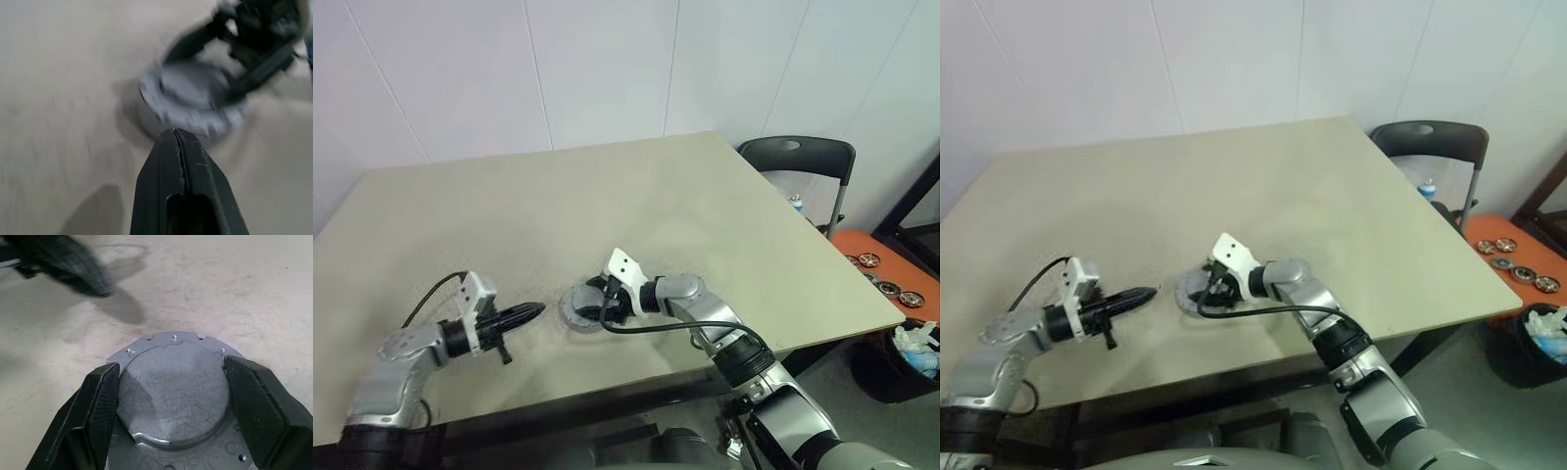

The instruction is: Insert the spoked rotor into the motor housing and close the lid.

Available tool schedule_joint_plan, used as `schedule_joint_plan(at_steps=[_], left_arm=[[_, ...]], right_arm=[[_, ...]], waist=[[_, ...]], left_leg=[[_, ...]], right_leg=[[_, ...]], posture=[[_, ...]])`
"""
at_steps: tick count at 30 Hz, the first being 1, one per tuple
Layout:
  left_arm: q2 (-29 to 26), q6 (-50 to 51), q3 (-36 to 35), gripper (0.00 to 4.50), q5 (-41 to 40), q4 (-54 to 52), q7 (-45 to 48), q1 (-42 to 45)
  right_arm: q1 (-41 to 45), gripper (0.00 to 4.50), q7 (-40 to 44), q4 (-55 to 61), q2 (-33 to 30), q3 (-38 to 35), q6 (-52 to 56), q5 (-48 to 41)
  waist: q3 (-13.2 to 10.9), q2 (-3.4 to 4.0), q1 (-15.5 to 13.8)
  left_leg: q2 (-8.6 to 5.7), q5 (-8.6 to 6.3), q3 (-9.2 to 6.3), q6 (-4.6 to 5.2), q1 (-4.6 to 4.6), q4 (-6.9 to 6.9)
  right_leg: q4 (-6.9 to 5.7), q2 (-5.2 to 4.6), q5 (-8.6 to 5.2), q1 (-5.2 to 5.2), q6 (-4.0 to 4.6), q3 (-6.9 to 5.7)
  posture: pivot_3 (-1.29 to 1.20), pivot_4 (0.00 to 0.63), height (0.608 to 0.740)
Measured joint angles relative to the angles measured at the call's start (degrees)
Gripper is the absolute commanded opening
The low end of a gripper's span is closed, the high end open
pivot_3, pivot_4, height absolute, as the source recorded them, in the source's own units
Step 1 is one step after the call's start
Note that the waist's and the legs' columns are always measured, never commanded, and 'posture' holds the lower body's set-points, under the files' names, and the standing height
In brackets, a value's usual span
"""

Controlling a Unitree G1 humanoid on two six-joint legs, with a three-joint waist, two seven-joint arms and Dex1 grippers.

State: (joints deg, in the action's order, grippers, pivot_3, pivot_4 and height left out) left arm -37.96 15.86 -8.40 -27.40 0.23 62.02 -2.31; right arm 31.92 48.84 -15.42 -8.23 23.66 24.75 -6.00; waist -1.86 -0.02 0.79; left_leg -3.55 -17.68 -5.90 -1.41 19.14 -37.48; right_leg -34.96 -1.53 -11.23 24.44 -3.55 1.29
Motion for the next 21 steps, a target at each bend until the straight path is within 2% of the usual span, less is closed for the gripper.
schedule_joint_plan(at_steps=[21], left_arm=[[4.0, -1.7, 2.3, 0.0, 1.9, 2.0, -1.2, 4.3]], right_arm=[[0.5, 3.01, -0.4, -1.1, 1.6, -1.6, 3.7, -1.5]], waist=[[0.0, -0.07, 0.2]], left_leg=[[0.01, 0.0, 0.06, 0.0, -0.08, 0.01]], right_leg=[[-0.03, -0.02, 0.03, -0.03, -0.04, 0.05]], posture=[[0.0, 0.0, 0.74]])
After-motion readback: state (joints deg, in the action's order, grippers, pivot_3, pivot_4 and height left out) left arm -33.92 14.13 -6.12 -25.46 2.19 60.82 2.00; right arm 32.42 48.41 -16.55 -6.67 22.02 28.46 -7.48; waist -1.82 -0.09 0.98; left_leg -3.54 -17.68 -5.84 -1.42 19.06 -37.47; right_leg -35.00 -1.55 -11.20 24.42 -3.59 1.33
